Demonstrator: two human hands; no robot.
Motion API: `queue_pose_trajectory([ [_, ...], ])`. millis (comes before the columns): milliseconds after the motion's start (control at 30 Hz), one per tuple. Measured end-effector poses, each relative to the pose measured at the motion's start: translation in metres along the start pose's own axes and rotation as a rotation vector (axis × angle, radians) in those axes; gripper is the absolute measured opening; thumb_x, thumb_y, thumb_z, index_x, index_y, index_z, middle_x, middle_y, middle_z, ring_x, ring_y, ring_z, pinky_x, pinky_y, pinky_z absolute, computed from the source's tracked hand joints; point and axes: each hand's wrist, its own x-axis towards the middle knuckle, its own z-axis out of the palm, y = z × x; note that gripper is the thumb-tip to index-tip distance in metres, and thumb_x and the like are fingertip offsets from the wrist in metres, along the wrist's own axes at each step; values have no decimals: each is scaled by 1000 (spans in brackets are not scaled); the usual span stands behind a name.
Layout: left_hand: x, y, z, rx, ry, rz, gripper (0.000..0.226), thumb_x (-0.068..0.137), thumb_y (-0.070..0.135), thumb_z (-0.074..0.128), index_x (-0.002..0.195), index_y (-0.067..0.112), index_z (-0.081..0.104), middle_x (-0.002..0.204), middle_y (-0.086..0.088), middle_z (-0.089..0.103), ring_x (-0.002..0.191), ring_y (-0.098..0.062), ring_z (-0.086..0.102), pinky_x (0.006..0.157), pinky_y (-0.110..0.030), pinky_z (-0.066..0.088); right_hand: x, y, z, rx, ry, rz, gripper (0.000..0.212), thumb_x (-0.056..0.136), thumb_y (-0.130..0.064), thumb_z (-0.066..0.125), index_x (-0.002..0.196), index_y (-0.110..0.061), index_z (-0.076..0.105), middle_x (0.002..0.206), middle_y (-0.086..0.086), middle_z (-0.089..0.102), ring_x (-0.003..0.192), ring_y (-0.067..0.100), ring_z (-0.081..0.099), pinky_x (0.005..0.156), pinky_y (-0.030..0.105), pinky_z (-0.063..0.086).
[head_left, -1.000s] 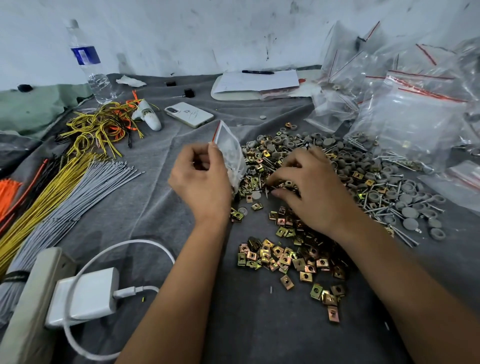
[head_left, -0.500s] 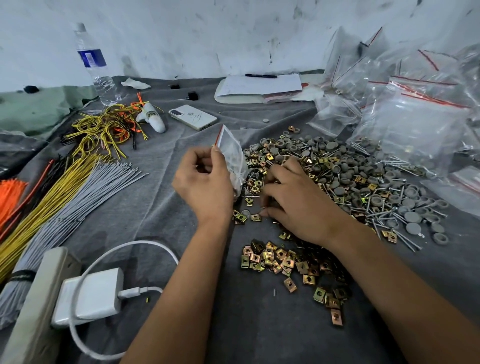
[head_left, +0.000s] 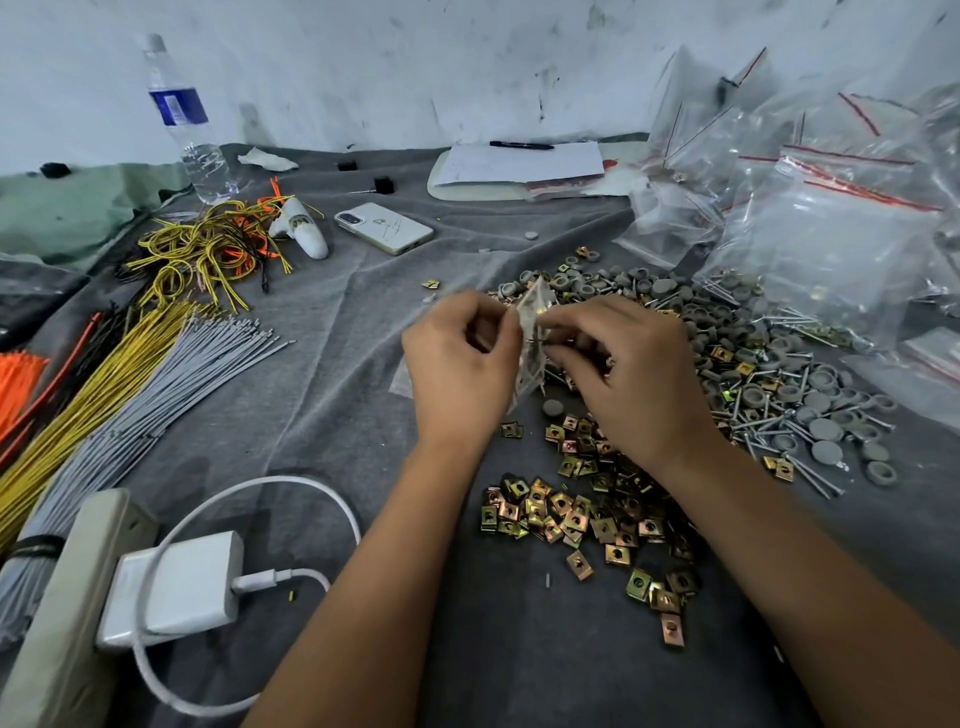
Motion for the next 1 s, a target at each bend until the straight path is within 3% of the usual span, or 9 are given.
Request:
queue_pose_trajectory([
  [67, 2, 1, -3, -54, 44, -74, 21, 88, 17, 72, 72, 30, 68, 60, 11, 63, 55, -9, 62, 52, -28, 49, 0, 0, -1, 20, 38, 18, 23, 85, -5, 81, 108, -7, 77, 103, 4, 75, 90, 8, 66, 86, 7, 46],
  [200, 8, -1, -9, -129, 195, -217, 14, 88, 15, 71, 75, 20, 72, 65, -3, 69, 64, -34, 68, 58, -42, 56, -1, 0, -1, 62, 61, 41, 21, 89, -7, 77, 110, -7, 74, 104, 2, 74, 95, 7, 66, 90, 10, 50],
  [333, 15, -5, -19, -152, 379, -318, 14, 87, 21, 69, 73, 20, 71, 71, -16, 70, 62, -30, 63, 59, -40, 52, -1, 3, 6, -99, -231, -15, 26, 91, -17, 74, 117, -15, 75, 115, -1, 69, 114, 17, 53, 99, 36, 47],
  [433, 19, -8, -23, -169, 453, -373, 15, 87, 22, 68, 72, 22, 69, 73, -19, 71, 70, -41, 67, 63, -46, 55, -1, -3, 16, -255, -433, -113, 37, 95, -26, 69, 132, -26, 69, 129, 0, 59, 124, 23, 40, 102, 40, 45],
  [533, 20, -7, -22, -176, 462, -383, 17, 89, 20, 69, 72, 22, 68, 74, -20, 71, 73, -44, 68, 62, -45, 54, 2, -8, 20, -340, -523, -135, 34, 97, -37, 64, 131, -31, 69, 131, 1, 53, 124, 25, 35, 98, 44, 46],
  [667, 17, -6, -21, -182, 435, -372, 16, 89, 20, 69, 73, 21, 68, 74, -19, 71, 74, -42, 68, 65, -46, 56, 2, -8, 15, -266, -517, -123, 27, 93, -34, 71, 120, -29, 75, 120, -2, 57, 118, 22, 38, 95, 41, 47],
  [800, 16, -6, -20, -183, 426, -368, 16, 90, 18, 69, 75, 17, 69, 75, -20, 71, 72, -40, 68, 65, -42, 56, -4, -7, 10, -262, -537, -68, 25, 91, -40, 72, 109, -22, 70, 115, -7, 55, 118, 17, 36, 102, 36, 41],
  [900, 16, -7, -18, -180, 404, -352, 16, 91, 16, 69, 75, 17, 69, 74, -19, 71, 61, -32, 63, 60, -39, 53, -6, -5, 6, -119, -517, 41, 12, 95, -28, 70, 102, -23, 63, 104, -11, 57, 107, 10, 45, 96, 32, 44],
  [1000, 11, -5, -13, -146, 297, -263, 18, 93, 14, 70, 75, 20, 69, 72, -12, 70, 65, -31, 67, 59, -41, 54, -5, -3, 2, 76, -403, 170, 7, 95, -17, 71, 100, -18, 67, 94, -10, 67, 86, 3, 62, 81, 24, 53],
])
